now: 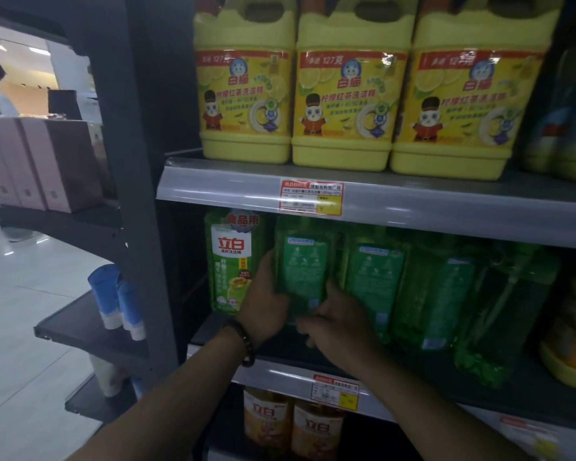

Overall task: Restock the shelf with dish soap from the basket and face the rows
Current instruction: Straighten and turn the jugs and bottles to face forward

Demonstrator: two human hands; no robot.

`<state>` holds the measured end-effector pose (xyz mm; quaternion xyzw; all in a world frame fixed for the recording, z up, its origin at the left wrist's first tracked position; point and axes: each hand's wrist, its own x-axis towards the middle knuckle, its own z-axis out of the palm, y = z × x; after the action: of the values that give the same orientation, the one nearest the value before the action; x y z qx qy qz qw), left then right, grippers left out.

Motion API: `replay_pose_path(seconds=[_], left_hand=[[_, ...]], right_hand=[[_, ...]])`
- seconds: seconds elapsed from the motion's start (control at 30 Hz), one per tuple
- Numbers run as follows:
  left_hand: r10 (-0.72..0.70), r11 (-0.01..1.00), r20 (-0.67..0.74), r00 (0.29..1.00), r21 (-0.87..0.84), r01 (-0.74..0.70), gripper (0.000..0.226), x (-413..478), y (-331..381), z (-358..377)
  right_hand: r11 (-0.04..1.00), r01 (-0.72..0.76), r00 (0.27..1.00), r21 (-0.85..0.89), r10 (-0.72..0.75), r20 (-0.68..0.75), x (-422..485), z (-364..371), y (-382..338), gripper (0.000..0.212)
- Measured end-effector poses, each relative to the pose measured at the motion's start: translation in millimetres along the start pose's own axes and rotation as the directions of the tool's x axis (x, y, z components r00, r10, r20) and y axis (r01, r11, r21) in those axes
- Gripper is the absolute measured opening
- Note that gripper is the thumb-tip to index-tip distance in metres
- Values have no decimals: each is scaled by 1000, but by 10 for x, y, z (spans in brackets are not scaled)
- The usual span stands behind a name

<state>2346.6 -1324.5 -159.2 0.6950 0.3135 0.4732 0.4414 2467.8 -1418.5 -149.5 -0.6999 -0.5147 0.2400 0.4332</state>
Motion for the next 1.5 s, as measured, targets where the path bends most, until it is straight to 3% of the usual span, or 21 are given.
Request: replay_pose_path(seconds=[0.1,0.3,0.37,0.47,0.57,0.67,0.8,0.93,1.07,1.23,1.3,1.4,1.5], left_hand=[[20,999,-34,999,30,-19,74,-106,-88,-108],[5,985,-63,998,171,6,81,-349,-131,-253],[7,983,-66,998,184,5,87,-443,-116,-271],[51,980,-103,993,197,-30,82,-624,-86,-264],[98,980,-99,990,185,-78,85,-782,-69,-202],[146,970,-90,985,208,-124,70,-817,-84,-201],[49,993,-102,994,114,-38,54,-667,-75,-244],[-7,1000,-43,999,30,8,62,-440,-41,-230],[-55,998,-29,998,-15,54,68,-312,-51,-206],[0,1000,-53,999,-28,-2,55,-422,-17,-139],[26,1000,-71,997,16,-25,63,-472,-53,-116],[-5,988,-75,997,151,16,82,-537,-125,-92],[-35,980,-62,997,191,46,88,-543,-189,-80]], right_hand=[[998,-15,997,-54,19,75,-19,-40,-35,115],[996,-4,990,-93,17,141,-4,85,-55,132],[996,27,986,-81,-13,166,40,153,62,124],[993,74,983,-92,-57,172,-39,158,66,91],[991,44,984,-126,-21,175,-6,108,57,78],[985,33,994,-171,-14,110,24,89,27,61],[951,56,996,-305,-76,-55,-247,171,52,74],[913,120,993,-390,-102,66,-589,254,29,88],[932,76,982,-354,-9,188,-594,328,-8,102],[943,33,986,-332,23,163,-459,248,-18,103],[970,-9,990,-244,43,134,-371,151,-26,99],[996,-83,987,-17,84,134,-184,71,-17,74],[994,-99,980,38,91,179,-85,45,-33,85]])
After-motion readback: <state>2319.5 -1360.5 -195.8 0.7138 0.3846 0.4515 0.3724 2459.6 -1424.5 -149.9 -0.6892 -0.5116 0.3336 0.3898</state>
